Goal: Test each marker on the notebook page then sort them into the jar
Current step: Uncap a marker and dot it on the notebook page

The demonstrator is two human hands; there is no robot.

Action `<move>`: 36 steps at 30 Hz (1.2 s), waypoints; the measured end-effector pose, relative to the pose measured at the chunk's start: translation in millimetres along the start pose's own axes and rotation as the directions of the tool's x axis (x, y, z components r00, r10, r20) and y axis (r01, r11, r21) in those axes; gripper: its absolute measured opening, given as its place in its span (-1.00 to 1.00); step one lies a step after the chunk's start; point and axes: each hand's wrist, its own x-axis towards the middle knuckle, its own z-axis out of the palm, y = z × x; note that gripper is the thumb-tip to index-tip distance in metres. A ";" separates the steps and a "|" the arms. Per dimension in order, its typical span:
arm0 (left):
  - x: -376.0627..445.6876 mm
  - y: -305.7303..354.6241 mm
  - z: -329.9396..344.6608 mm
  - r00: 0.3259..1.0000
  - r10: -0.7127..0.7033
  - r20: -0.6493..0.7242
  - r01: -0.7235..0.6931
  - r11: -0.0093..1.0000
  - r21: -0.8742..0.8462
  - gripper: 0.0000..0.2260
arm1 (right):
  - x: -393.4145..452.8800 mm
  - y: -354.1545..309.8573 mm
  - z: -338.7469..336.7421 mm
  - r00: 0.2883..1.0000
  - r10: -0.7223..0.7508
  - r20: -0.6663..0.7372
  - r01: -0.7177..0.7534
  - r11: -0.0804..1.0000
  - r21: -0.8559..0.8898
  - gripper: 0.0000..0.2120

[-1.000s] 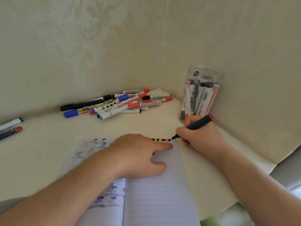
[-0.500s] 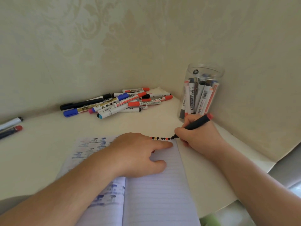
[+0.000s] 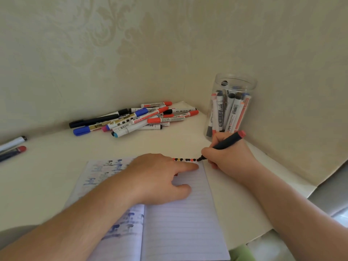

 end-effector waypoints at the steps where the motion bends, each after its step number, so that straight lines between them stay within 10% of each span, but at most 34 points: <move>1: -0.1 -0.1 0.1 1.000 0.001 0.000 -0.001 1.000 0.001 -0.45 | 0.7 0.4 -0.2 1.000 0.004 -0.004 -0.004 1.000 0.012 -0.77; 16: -2.2 -0.3 2.7 1.000 -0.014 -0.021 0.013 1.000 -0.025 -0.50 | 10.7 12.0 -3.7 0.999 0.018 -0.042 -0.007 0.969 0.248 -0.80; 24: -11.8 -30.0 10.9 0.969 -0.141 -0.202 0.002 0.825 -0.566 -0.88 | -3.2 4.7 -11.2 0.982 -0.111 0.156 -0.036 0.691 0.722 -0.85; 36: -12.1 -35.2 9.4 0.959 -0.170 -0.226 -0.020 0.755 -0.655 -0.84 | -5.0 3.7 -0.4 0.944 -0.142 0.299 -0.058 0.818 0.572 -0.93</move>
